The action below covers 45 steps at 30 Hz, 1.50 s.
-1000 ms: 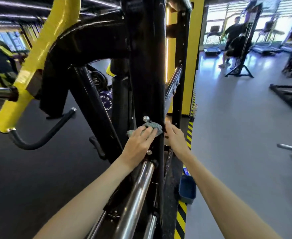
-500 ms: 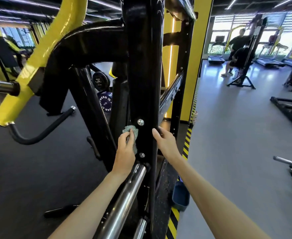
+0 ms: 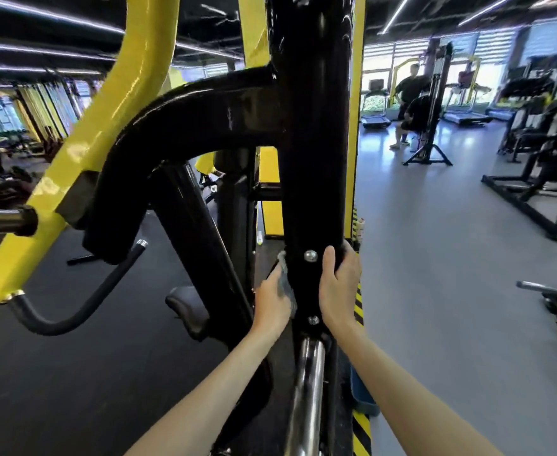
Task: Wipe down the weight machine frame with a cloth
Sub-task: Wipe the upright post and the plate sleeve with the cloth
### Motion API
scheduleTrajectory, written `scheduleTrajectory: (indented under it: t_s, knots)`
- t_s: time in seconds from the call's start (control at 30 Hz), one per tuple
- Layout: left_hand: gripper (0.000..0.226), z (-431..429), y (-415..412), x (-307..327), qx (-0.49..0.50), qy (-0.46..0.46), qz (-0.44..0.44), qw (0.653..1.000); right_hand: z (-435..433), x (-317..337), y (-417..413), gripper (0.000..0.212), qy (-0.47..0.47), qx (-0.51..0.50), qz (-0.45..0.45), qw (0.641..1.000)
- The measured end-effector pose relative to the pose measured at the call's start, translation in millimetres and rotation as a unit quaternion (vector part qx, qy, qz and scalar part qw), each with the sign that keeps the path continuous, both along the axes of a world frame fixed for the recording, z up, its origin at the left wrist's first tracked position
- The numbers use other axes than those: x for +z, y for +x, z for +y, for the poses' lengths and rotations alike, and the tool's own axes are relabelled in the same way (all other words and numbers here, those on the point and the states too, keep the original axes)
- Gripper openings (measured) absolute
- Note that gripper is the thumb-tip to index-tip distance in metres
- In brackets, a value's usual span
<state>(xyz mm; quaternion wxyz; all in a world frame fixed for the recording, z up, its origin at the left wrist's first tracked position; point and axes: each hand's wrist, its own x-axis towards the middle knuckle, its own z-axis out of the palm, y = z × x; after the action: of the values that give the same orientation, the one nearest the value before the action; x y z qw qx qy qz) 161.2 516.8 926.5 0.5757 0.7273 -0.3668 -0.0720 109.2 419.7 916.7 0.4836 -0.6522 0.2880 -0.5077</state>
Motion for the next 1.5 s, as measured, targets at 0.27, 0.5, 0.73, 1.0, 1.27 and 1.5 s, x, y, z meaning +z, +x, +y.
scheduleTrajectory:
  t_s: [0.27,0.5,0.73,1.0,1.27,1.5]
  knots:
    - [0.061,-12,27,87,-0.027,-0.116,-0.055,0.991,0,1,1,0.042,0.027,-0.025,0.023,0.999]
    - [0.062,-4,23,51,-0.071,-0.101,-0.054,0.991,-10,11,-8,0.039,0.047,0.002,0.071,0.996]
    - [0.074,-27,31,97,-0.048,-0.182,-0.182,0.965,-11,10,-8,0.037,0.059,-0.001,0.083,0.995]
    - [0.080,-32,83,15,-0.055,-0.110,-0.607,0.785,-11,6,-8,0.027,0.052,-0.001,0.056,0.997]
    - [0.071,-29,93,49,-0.078,-0.049,-0.783,0.616,-9,9,-10,0.029,0.068,0.016,0.021,0.997]
    - [0.063,-34,68,65,0.025,-0.117,-0.614,0.780,-7,12,-12,0.029,0.060,0.020,0.022,0.998]
